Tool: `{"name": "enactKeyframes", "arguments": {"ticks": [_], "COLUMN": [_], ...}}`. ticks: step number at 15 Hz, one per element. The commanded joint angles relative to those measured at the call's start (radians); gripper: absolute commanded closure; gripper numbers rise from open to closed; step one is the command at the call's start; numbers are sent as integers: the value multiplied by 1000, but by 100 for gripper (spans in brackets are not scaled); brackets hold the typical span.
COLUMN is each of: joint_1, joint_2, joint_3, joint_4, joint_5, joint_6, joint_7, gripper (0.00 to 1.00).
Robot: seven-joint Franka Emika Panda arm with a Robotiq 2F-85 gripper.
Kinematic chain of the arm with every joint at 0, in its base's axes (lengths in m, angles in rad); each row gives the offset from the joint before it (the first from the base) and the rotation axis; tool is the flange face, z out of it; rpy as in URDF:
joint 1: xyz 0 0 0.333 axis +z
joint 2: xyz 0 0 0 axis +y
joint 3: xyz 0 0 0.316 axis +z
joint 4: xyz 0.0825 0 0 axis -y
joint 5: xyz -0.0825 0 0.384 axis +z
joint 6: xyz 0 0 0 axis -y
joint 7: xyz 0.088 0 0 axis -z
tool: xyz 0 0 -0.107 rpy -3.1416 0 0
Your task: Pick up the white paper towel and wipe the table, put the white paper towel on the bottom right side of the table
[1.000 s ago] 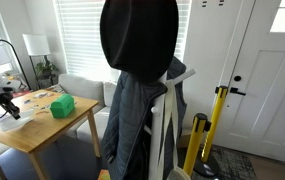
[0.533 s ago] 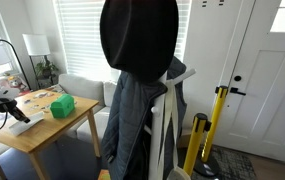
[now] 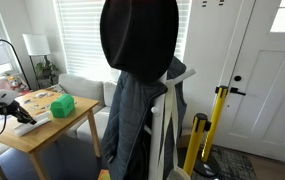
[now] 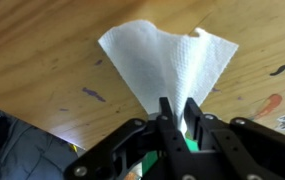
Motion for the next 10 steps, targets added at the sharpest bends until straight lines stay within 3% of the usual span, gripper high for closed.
{"name": "enactKeyframes", "arguments": {"ticks": [1,7,10], "joint_1": [-18,-16,-9], "joint_2": [-64,-176,-233], "joint_3": [30,56,70], "joint_4": [-38,-62,-89], "joint_5": [19,130,250], "joint_6": [-2,-6,-18], "joint_7": [-14,-164,-306], "gripper": [47,6,0]}}
